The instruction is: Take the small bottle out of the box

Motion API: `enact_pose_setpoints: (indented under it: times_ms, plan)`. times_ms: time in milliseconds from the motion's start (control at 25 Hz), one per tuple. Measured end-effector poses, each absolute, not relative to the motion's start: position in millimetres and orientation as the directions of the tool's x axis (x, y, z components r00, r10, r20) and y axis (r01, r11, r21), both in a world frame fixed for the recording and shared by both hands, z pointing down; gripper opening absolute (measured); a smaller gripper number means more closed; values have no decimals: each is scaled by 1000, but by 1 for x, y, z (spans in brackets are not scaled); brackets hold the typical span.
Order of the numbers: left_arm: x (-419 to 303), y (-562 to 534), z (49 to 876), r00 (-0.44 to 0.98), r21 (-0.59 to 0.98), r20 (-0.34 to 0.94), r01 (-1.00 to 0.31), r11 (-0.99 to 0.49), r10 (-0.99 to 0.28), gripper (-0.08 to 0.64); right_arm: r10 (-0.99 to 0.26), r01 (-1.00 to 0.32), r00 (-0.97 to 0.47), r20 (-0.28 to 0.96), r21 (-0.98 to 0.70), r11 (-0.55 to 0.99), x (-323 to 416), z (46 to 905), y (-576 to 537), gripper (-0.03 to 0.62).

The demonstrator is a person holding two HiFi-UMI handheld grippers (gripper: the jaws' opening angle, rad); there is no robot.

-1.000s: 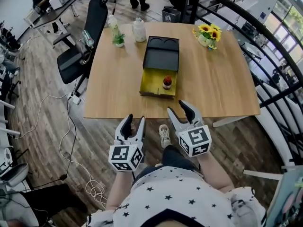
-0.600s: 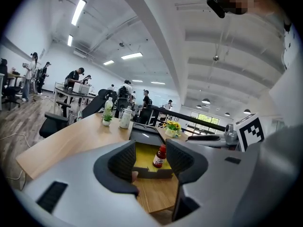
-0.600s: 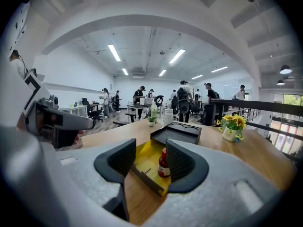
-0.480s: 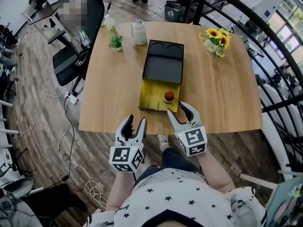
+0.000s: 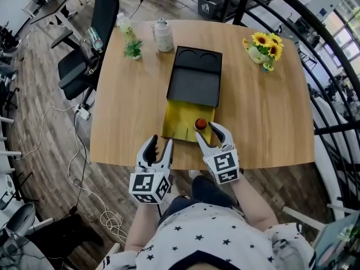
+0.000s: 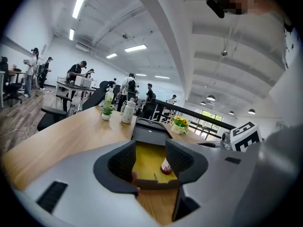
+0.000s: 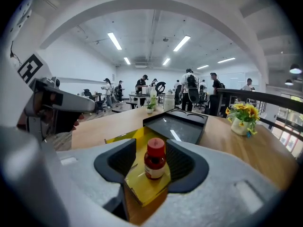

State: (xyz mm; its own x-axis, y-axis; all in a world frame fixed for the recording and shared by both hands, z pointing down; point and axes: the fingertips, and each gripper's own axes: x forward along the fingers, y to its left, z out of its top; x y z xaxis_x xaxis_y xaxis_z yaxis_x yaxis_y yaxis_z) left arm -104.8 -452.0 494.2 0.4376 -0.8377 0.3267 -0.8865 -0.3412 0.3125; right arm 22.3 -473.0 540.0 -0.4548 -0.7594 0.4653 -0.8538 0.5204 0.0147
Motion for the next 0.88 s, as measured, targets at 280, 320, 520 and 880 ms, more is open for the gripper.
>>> enact_pose_setpoints:
  times_ms: [280, 320, 520, 880]
  plan:
    - [-103, -471, 505, 425, 320, 351, -892, -320, -834, 176, -725, -844, -476, 498, -26, 536, 16, 559, -488, 178]
    - [-103, -474, 506, 425, 320, 353, -892, -319, -834, 176, -723, -844, -475, 502, -26, 536, 16, 562, -490, 178]
    - [-103, -483, 510, 423, 322, 360, -893, -315, -831, 176, -721, -847, -466, 513, -21, 532, 17, 570, -496, 173]
    - [-99, -479, 516, 433, 322, 375, -890, -323, -820, 176, -733, -849, -462, 499, -10, 528, 18, 568, -495, 153]
